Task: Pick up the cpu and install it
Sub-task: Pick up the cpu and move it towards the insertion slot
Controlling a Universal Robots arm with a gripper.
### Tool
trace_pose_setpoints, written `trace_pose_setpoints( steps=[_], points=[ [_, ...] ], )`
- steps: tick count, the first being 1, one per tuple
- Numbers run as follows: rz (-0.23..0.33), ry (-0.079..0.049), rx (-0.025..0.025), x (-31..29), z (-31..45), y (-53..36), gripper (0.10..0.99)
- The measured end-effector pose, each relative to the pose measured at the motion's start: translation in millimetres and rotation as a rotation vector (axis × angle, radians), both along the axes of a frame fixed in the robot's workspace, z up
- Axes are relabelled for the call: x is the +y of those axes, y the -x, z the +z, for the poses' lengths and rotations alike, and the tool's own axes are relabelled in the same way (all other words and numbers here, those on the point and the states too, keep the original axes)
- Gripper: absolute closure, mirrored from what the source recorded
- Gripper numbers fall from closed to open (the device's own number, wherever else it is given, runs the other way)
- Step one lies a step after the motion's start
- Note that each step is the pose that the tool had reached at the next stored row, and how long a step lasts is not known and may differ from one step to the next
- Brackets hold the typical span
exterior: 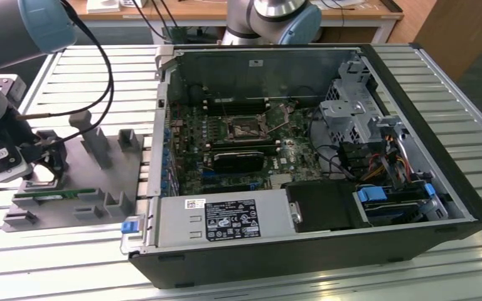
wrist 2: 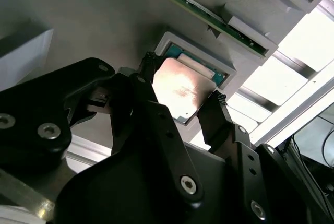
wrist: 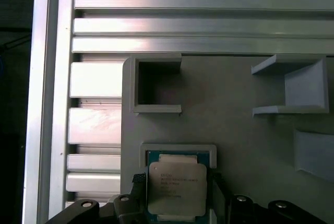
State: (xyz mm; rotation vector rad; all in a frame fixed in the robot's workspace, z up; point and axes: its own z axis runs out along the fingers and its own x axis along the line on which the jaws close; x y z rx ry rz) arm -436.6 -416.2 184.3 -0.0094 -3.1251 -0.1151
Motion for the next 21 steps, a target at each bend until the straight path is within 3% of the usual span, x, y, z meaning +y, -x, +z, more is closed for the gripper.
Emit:
trace_pose_setpoints(
  steps=[10,12,13,21],
  points=[
    [0.000,0.000,0.0001,2.5,0.0,0.0,0.478],
    [0.000,0.000,0.0003,2.6,0.1,0.1,0.490],
    [0.000,0.000,0.0002,2.6,0.1,0.0,0.553],
    [0.000,0.000,0.0000,2.6,3.1,0.0,0.553]
  ],
)
